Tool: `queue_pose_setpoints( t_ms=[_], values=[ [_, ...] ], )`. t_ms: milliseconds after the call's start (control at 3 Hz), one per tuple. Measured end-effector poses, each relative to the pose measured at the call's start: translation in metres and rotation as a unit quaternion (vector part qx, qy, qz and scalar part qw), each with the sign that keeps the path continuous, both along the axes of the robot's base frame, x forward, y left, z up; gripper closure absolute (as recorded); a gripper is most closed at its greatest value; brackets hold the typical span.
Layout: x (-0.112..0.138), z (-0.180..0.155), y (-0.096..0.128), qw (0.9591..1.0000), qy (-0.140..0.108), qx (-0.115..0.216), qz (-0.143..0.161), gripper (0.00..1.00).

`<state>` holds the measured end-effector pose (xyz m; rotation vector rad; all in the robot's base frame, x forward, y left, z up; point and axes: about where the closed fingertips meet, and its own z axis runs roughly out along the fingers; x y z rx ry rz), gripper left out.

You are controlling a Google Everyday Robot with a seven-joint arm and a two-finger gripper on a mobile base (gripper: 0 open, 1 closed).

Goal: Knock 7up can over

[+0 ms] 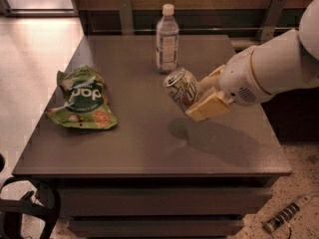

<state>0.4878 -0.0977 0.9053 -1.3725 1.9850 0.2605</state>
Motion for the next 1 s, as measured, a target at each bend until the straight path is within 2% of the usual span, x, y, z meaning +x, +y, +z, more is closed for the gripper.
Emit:
queue_pose_setpoints(
  t_ms=[333, 667, 1000],
  values=[
    [-0.005, -0.007, -0.007, 0.9968, 0.027, -0.070, -0.028, 1.00],
    [-0.009, -0.018, -0.018, 0.9873, 0.047, -0.142, -0.054, 1.00],
    [-0.013, -0.036, -0.029, 0.9710, 0.066, -0.216, -0.078, 1.00]
  ],
)
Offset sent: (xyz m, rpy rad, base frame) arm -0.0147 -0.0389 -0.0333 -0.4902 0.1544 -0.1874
